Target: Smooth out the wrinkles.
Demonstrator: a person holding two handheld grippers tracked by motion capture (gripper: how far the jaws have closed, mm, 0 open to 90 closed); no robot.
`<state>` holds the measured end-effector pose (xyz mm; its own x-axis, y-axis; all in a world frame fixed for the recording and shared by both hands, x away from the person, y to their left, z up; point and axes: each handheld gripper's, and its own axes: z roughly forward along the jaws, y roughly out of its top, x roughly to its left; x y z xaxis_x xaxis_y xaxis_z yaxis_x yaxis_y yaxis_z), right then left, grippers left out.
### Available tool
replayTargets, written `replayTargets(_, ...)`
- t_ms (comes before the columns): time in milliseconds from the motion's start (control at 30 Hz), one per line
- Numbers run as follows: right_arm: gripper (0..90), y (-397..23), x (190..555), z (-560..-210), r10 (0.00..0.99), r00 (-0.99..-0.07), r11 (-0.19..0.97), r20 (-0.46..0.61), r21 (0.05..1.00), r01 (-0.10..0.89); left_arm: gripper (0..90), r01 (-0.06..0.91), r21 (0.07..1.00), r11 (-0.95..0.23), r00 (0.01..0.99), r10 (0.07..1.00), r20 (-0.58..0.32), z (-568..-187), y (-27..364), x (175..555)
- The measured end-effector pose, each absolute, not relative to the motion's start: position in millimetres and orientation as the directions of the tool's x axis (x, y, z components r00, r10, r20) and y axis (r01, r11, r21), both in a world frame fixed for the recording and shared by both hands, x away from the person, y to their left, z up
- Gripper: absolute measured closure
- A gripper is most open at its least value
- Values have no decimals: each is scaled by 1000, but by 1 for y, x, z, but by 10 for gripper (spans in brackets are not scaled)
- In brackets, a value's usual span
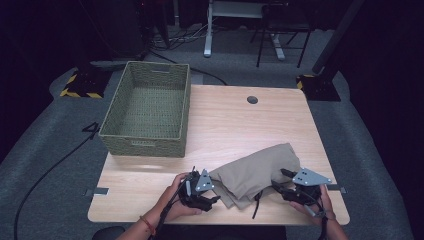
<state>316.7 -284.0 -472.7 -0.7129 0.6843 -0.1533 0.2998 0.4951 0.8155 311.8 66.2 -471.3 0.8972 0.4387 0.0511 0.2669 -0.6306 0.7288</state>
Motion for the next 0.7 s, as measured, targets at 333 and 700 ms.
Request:
replayTargets(333, 419, -242, 313, -481, 601, -782, 574, -165, 770, 279, 449, 170, 681, -712, 936, 332, 113, -479, 14, 319)
replayTargets(700, 514, -323, 333, -479, 703, -708, 377, 66, 810, 450, 742, 216, 669, -711, 936, 345, 64, -492, 31, 335)
